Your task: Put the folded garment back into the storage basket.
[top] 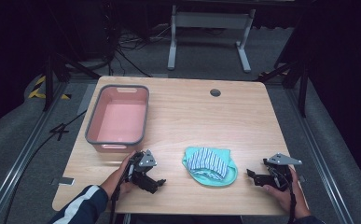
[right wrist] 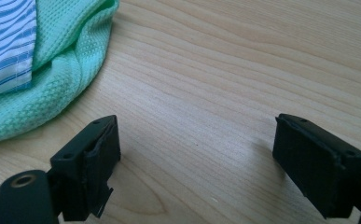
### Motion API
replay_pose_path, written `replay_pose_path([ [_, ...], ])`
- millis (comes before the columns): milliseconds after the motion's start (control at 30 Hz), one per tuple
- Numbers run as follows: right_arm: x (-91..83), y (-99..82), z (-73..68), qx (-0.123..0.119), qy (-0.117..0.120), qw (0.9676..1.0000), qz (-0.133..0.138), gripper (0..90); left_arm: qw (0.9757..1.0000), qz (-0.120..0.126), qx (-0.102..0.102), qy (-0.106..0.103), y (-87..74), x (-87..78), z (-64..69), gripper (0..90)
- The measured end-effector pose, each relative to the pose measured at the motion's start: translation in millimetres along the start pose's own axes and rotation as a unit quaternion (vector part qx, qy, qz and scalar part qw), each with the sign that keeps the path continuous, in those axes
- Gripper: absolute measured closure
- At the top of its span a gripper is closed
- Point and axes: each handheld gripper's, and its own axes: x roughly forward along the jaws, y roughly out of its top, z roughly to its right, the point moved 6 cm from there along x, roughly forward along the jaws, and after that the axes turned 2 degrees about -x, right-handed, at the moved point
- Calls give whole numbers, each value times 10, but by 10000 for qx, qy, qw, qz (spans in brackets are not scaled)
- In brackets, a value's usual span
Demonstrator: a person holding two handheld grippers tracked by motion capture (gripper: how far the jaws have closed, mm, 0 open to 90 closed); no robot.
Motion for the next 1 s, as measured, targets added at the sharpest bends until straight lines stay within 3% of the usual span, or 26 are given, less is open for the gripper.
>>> replay_pose_path([
  [633,-1,-1,0,24,-9,10000,-17,148,10000,11,4,25,-3,-4,1,2],
  [767,-3,-2,0,20,-5,10000,-25,149,9999,-118,0,32,16,-3,5,3],
  [833,-5,0,0,4,10,10000,-38,151,9997,-200,107,-47,33,-21,4,32],
  [933,-8,6,0,14,14,10000,-92,159,9997,-199,125,-97,74,-38,-14,174],
  [1000,-12,14,-7,-4,45,9999,-130,180,9996,-188,135,-180,98,-43,-22,163],
])
